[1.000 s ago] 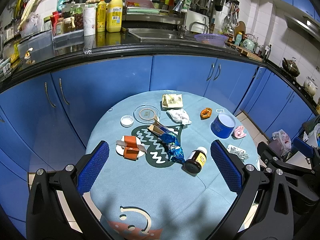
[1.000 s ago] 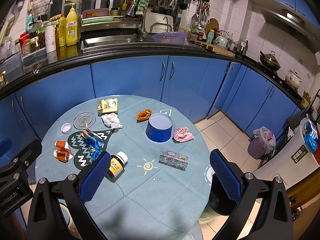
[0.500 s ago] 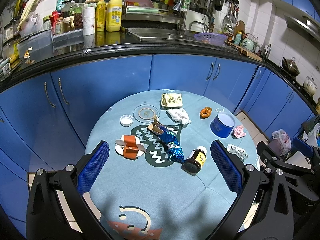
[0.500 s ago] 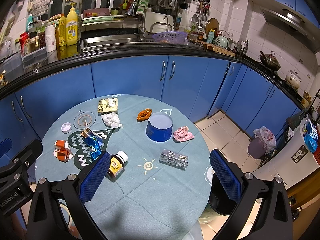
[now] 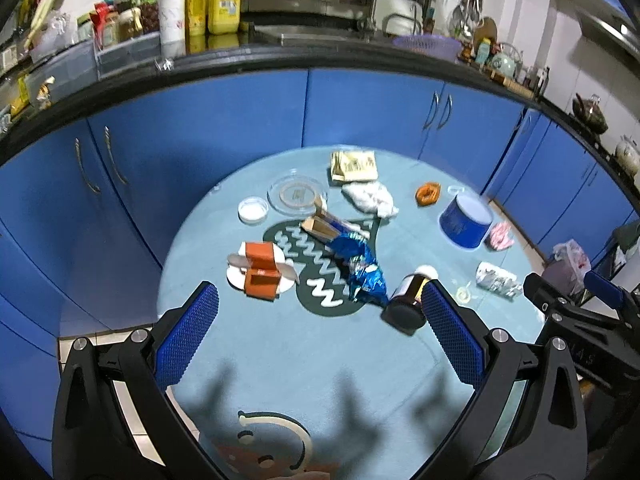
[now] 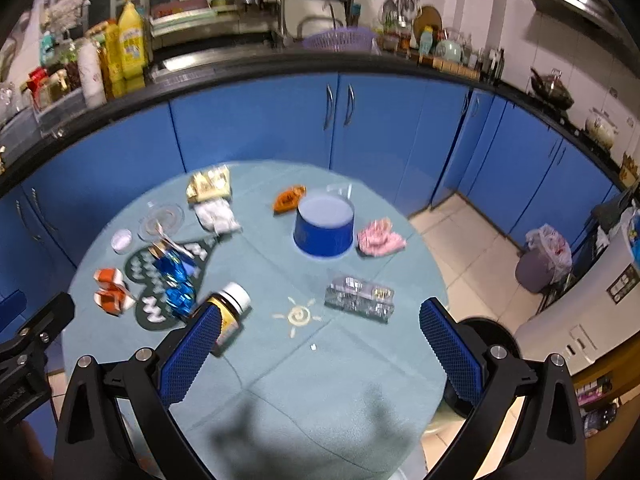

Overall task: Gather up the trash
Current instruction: 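Grasp the brown pill bottle with the right gripper while the left gripper grasps the orange paper box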

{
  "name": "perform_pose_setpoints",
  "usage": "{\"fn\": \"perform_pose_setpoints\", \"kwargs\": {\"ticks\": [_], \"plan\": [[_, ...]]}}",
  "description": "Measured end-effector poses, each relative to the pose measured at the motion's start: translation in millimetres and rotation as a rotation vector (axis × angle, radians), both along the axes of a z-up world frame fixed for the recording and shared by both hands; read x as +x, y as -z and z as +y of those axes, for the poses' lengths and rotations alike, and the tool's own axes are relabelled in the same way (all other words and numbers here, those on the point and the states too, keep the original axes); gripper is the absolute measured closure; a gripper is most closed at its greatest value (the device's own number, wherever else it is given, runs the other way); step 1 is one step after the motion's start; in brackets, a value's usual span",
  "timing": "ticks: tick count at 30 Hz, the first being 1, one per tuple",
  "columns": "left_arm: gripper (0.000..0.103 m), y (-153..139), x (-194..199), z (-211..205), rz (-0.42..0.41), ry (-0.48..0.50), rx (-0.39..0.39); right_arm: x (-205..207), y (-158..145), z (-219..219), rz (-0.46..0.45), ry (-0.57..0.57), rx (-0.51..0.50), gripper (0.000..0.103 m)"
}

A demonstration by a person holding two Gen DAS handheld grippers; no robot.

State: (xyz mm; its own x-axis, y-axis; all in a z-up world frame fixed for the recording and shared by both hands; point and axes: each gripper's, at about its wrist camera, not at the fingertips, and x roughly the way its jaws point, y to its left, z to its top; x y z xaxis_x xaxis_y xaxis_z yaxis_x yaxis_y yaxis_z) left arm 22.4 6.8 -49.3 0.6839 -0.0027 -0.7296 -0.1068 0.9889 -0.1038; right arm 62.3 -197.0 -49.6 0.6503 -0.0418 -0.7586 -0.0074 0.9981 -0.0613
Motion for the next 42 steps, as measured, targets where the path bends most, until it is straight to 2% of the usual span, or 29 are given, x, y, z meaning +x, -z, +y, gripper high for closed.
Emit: {"fn": "perform_pose_setpoints", "kwargs": {"ticks": [3, 8, 15, 25, 29, 39, 41, 42], "plan": [[0.003, 17, 9, 3, 0.035, 0.015, -0.005, 9, 17, -5, 0.05, 0.005, 0.019, 0.006], [0.003, 41, 25, 19, 0.09, 0.006, -0.007, 19, 32, -8, 0.094, -0.014, 0.111, 0.006], [0.003, 75, 53, 48, 0.171, -0.018, -0.055, 41, 50, 17, 0.157, -0.055, 0.13, 0.006], [0.004, 105, 91, 65, 0.233, -0.016, -0.043, 70, 68, 48, 0.216, -0.08, 0.128, 0.006], [0.01, 114, 94, 75, 0.253, -0.021, -0.049, 75, 78, 63, 0.238, -0.099, 0.099, 0.006], [0.024, 112, 89, 82, 0.215, -0.023, -0.022, 73, 95, 79, 0.257, -0.105, 0.022, 0.007], [0.026, 112, 89, 82, 0.211, -0.024, -0.017, 69, 94, 79, 0.244, -0.109, 0.012, 0.019], [0.027, 112, 91, 81, 0.211, -0.025, -0.014, 68, 95, 80, 0.248, -0.108, -0.006, 0.038]]}}
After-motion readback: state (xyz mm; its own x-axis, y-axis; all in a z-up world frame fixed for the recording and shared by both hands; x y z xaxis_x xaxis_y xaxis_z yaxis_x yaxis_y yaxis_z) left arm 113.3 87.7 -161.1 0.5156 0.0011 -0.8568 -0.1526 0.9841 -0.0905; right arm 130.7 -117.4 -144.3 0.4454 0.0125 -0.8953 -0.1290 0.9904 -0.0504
